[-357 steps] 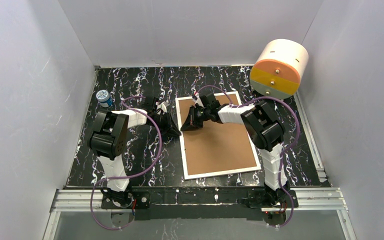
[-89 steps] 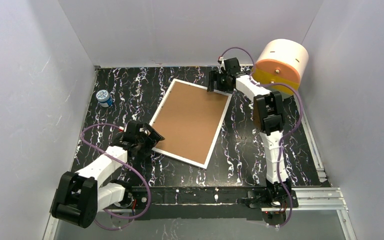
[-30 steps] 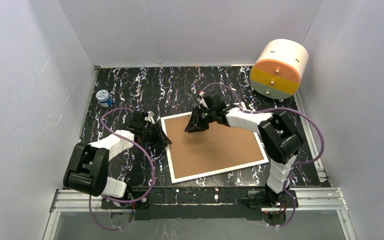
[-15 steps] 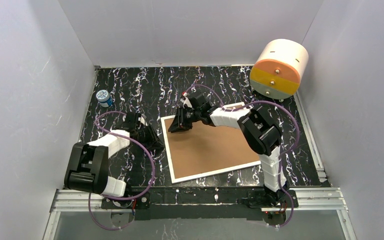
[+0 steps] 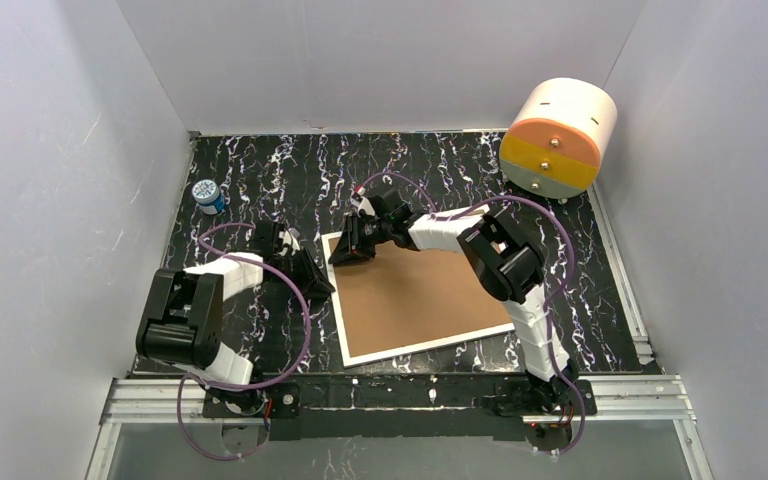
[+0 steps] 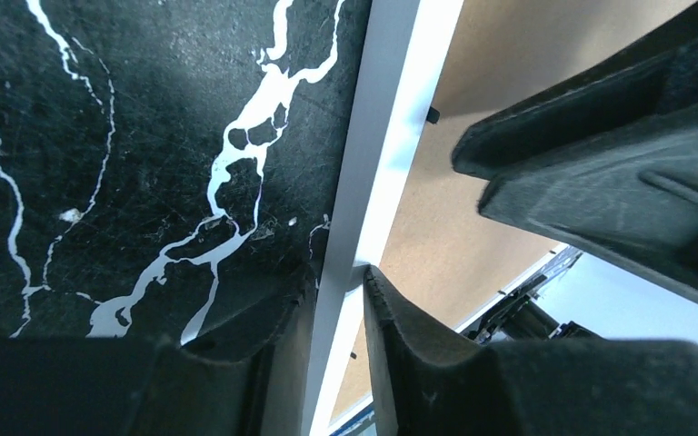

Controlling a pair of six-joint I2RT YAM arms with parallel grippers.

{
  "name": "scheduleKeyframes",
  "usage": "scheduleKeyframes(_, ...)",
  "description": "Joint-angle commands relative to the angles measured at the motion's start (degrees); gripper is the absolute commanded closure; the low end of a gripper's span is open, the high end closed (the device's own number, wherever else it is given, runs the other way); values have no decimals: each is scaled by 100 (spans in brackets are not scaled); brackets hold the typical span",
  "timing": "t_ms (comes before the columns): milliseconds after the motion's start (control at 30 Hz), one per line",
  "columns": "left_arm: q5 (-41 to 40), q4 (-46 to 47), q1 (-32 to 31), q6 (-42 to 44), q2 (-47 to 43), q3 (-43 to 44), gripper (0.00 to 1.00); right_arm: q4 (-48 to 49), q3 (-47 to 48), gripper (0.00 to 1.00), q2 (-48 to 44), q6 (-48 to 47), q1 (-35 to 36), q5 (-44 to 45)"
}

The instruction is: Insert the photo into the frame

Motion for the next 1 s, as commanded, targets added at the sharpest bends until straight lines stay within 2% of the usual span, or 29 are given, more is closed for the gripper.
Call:
scheduleKeyframes(0, -1201, -970, -28, 266, 550, -119, 76, 83, 319, 71, 132, 67, 53, -155)
scheduleKeyframes(333, -1849, -1247, -28, 155, 709, -142, 83, -98, 650, 73, 372, 94, 62, -145)
scheduleKeyframes(967, -1982, -1268, -27, 200, 770, -138, 85, -670, 559, 74, 648, -6, 56, 225)
